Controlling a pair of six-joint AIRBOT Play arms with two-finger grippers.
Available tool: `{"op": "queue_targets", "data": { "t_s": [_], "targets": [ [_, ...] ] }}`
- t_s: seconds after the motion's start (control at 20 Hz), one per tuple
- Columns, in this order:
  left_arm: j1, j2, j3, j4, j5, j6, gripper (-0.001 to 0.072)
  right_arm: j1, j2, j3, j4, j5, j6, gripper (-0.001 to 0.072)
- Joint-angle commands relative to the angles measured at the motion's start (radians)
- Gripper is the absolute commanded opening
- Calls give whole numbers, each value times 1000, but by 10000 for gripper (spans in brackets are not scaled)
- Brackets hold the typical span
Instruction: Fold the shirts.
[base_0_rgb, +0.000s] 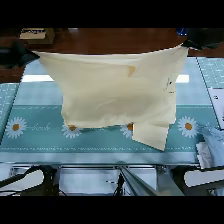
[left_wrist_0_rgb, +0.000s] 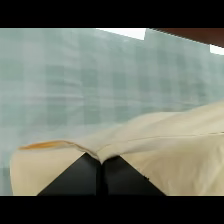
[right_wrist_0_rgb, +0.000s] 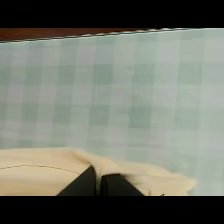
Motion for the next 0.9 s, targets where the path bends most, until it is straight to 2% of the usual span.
{"op": "queue_targets", "data": {
  "t_s": [0.0, 0.3, 0.45, 0.6, 0.65, 0.85],
  "targets": [
    [-53, -133, 0, -10, 134, 30, 17, 4, -94, 1, 3, -96, 5, 25],
    [-130, -269, 0, -9, 252, 77, 18, 4, -230, 1, 3, -136, 35, 25],
    [-151, -331, 0, -10, 264, 73, 18, 3, -291, 1, 2, -136, 100, 25],
    [-153, -372, 0, -5, 241, 62, 18, 4, -327, 1, 2, -133, 98, 25],
    [-152, -373, 0, 2, 229, 93, 18, 3, -330, 1, 2, -127, 85, 25],
    [-123, -367, 3, 25, 92, 99, 18, -7, -327, 2, -35, 42, 42, 25]
  ]
}}
